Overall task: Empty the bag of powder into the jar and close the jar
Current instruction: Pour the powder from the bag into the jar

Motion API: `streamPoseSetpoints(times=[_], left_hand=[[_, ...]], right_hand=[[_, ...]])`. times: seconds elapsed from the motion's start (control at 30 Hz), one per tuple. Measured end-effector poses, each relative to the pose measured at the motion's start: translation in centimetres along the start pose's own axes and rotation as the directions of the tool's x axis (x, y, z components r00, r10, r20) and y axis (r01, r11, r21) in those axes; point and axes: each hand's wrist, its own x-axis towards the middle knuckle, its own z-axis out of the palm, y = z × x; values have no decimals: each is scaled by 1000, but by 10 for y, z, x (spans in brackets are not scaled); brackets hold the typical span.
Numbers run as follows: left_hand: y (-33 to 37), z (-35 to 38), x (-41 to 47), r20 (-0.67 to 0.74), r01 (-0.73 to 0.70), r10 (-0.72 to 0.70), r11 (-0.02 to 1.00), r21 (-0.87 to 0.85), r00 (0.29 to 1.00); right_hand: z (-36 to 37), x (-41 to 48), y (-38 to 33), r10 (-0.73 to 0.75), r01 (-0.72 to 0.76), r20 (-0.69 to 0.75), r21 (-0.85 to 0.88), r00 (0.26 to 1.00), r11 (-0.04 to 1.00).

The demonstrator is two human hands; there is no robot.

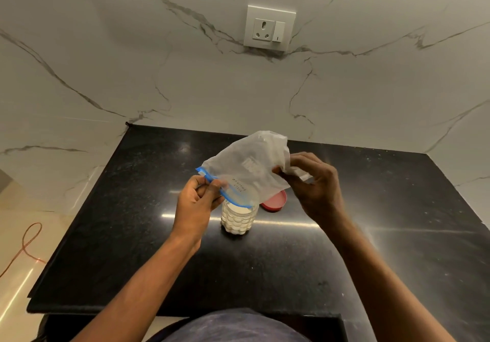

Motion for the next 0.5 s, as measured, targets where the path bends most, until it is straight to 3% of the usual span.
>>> streamPoseSetpoints(times=[0.13, 0.33, 0.43, 0.5], left_hand=[[3, -3, -1, -5, -36, 36, 999, -14, 999], [0, -2, -3, -3, -14, 14, 1000, -15, 1000], [-1, -1, -5, 10, -24, 24, 1000, -4, 1000], [0, 0, -5, 9, -29, 29, 1000, -10, 1000]], right_hand=[[-10, 4, 5, 242, -189, -106, 367, 964, 911], [-6, -3, -2, 187, -187, 30, 314, 982, 931], [-18, 5, 1, 265, -199, -96, 434, 959, 878], [-18, 6, 1, 276, -205, -96, 451, 956, 869]])
